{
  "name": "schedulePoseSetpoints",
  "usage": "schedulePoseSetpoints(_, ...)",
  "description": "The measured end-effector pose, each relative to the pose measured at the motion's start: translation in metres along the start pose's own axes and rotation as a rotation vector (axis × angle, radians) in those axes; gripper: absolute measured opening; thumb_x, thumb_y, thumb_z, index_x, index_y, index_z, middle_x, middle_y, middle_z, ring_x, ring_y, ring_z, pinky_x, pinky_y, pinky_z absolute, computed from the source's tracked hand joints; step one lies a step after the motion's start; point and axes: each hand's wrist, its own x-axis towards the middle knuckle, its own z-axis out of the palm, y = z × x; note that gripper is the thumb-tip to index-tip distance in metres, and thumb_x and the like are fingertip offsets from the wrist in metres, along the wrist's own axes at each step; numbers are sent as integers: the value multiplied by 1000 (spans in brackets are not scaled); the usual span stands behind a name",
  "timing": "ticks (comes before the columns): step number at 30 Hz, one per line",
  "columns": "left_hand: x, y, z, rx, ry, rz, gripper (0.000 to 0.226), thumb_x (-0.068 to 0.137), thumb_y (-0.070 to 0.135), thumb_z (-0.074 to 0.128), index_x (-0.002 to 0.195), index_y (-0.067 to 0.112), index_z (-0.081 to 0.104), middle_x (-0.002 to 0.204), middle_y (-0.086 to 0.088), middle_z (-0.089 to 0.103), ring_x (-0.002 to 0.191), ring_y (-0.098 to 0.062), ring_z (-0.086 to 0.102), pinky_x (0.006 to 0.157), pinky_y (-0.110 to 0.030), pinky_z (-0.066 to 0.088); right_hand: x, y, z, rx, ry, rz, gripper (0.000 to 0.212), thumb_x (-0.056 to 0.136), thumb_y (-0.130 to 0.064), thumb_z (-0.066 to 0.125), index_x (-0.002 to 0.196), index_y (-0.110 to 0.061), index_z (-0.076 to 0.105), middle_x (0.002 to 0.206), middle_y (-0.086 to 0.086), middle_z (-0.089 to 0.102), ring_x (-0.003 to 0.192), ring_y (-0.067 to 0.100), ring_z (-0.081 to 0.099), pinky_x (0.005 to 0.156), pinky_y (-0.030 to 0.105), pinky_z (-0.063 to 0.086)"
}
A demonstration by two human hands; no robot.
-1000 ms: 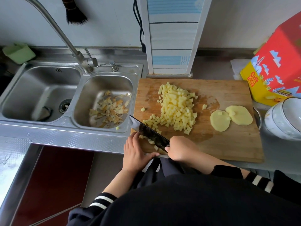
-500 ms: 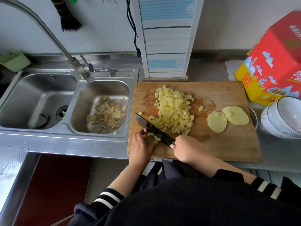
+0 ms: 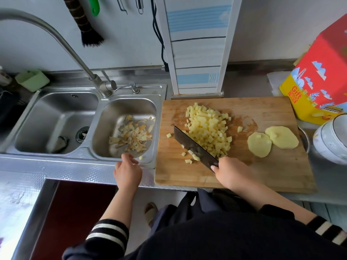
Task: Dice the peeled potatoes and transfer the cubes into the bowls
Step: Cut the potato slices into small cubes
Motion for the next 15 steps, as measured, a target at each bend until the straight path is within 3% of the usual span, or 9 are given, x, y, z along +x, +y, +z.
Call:
schedulePoseSetpoints(3, 14, 0, -1, 52, -36, -13, 26, 90, 7, 47, 115, 12, 43, 117, -12, 61, 117, -33, 44, 95, -42, 29, 0, -2, -1, -8, 4, -7, 28, 102, -38, 42, 83, -19, 51, 73, -3, 57, 64, 15, 54, 57, 29, 41)
schedulePoseSetpoints(6, 16, 12, -2, -64, -58, -14, 37, 85, 2, 47, 121, 10, 44, 118, -10, 54, 118, -33, 41, 99, -43, 33, 1, 0, 0, -11, 4, 1, 27, 101, -38, 43, 85, -19, 51, 74, -3, 57, 65, 15, 55, 57, 29, 42)
schedulePoseSetpoints(10, 14, 14, 3, -149, -8, -47, 30, 87, 2, 45, 115, 10, 46, 113, -14, 57, 112, -35, 46, 95, -45, 39, 1, 3, 3, 7, 2, -7, 26, 101, -38, 44, 87, -18, 53, 75, -3, 57, 71, 19, 58, 62, 30, 45)
schedulePoseSetpoints(15, 16, 6, 8, -100, -83, -65, 37, 87, 8, 45, 123, 15, 44, 127, -10, 57, 123, -31, 40, 102, -44, 32, 1, 3, 4, 13, 4, -18, 25, 101, -38, 44, 86, -19, 51, 74, -4, 55, 74, 21, 59, 63, 30, 45)
